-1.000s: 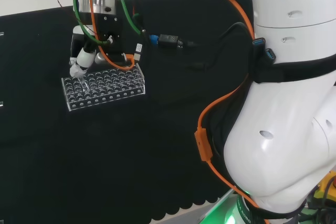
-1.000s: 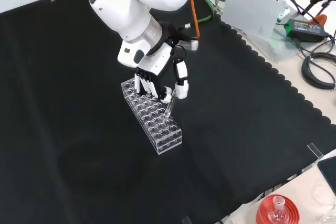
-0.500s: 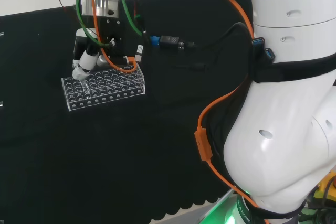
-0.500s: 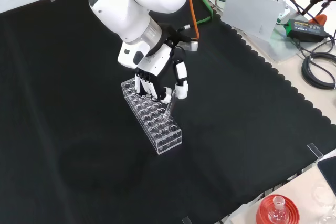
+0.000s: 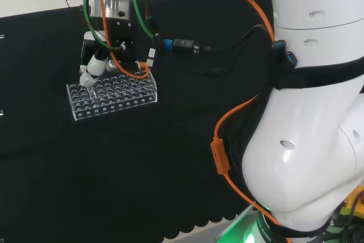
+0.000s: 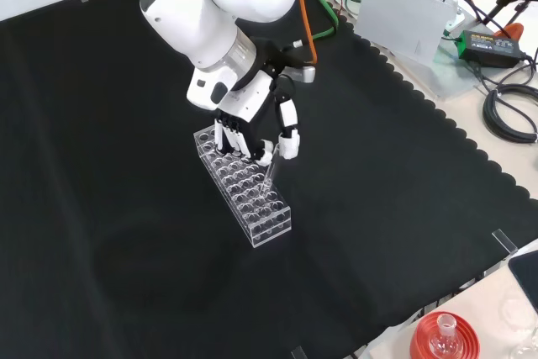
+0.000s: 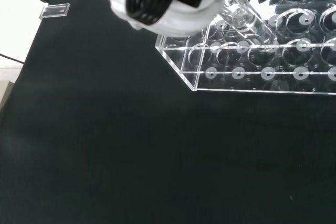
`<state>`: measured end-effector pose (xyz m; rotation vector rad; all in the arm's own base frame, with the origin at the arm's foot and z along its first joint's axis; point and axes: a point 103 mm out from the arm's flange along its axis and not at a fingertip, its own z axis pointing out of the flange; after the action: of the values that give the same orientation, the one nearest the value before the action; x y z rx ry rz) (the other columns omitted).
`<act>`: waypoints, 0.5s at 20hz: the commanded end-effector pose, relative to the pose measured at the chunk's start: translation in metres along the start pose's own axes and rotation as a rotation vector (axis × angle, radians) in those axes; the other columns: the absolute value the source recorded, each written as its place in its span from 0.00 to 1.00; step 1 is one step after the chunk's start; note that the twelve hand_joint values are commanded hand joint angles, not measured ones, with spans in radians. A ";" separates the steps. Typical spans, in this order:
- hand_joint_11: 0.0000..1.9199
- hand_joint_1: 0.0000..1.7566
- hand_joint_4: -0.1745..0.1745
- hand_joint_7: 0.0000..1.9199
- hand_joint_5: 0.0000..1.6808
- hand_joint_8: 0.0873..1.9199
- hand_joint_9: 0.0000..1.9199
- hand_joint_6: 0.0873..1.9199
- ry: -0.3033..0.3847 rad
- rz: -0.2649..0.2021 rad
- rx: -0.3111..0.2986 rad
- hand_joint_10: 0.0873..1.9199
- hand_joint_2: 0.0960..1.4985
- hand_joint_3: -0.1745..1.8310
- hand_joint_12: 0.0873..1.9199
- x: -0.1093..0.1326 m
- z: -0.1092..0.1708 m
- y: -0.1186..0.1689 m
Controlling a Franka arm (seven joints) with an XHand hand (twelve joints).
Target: Put the test tube back in the rack.
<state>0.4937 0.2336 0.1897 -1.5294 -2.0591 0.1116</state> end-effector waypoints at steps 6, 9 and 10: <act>0.36 0.68 0.00 0.73 0.73 0.27 0.58 0.34 -0.005 0.006 0.009 0.29 0.43 0.38 0.67 -0.005 0.000 0.010; 0.36 0.68 0.00 0.73 0.73 0.27 0.58 0.34 -0.005 0.006 0.009 0.29 0.43 0.38 0.67 -0.006 0.000 0.011; 0.36 0.68 0.00 0.73 0.73 0.27 0.58 0.34 -0.006 0.007 0.010 0.29 0.43 0.38 0.67 -0.007 0.000 0.012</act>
<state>0.5039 0.2331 0.1841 -1.5309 -2.0570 0.1238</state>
